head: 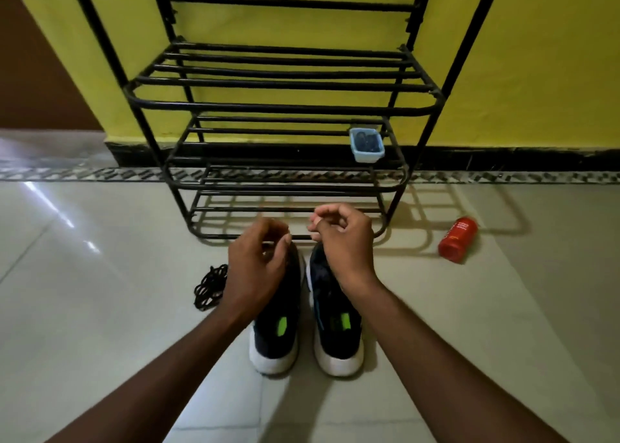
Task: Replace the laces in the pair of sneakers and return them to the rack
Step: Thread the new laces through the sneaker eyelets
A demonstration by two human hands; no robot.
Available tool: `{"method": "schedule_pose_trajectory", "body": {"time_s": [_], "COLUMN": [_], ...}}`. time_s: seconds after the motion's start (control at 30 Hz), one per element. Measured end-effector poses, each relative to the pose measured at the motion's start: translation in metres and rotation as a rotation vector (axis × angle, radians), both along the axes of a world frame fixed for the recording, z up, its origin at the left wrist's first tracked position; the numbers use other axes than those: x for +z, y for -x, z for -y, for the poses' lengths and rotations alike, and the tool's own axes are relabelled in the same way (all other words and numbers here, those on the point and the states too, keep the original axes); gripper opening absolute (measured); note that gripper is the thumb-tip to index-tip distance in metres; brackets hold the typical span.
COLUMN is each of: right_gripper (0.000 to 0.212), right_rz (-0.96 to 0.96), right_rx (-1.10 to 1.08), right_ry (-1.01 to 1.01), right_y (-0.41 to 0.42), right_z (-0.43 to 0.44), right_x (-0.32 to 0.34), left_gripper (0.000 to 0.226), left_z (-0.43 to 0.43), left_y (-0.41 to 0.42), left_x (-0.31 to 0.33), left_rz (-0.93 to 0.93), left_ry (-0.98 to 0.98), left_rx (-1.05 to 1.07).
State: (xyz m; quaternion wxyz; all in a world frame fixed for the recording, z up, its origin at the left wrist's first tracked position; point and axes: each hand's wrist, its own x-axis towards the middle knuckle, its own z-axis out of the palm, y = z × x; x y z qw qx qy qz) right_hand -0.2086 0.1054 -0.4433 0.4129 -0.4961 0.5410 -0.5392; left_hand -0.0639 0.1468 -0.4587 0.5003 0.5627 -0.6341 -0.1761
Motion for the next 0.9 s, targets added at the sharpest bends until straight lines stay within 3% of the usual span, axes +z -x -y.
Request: {"method": "schedule_pose_trajectory", "body": {"time_s": [0.33, 0.63, 0.73, 0.9], "right_gripper": [0.008, 0.009, 0.009, 0.013], "right_rz": [-0.336, -0.727, -0.851, -0.894], "right_rx": [0.350, 0.625, 0.700, 0.742], "right_ry": [-0.080, -0.015, 0.000, 0.023], "right_y": [-0.063, -0.093, -0.096, -0.097], "right_z": [-0.028, -0.003, 0.003, 0.002], "right_x": [-0.050, -0.082, -0.086, -0.087], "left_gripper": [0.016, 0.041, 0.032, 0.018], "left_z": [-0.051, -0.035, -0.031, -0.030], "left_y": [-0.094, -0.131, -0.129, -0.131], "left_x": [-0.085, -0.139, -0.141, -0.139], "left_rz": [0.131, 0.433, 0.493, 0.416], "left_ry": [-0.237, -0.602, -0.608, -0.553], "left_rx": [0.230, 0.162, 0.165, 0.194]}}
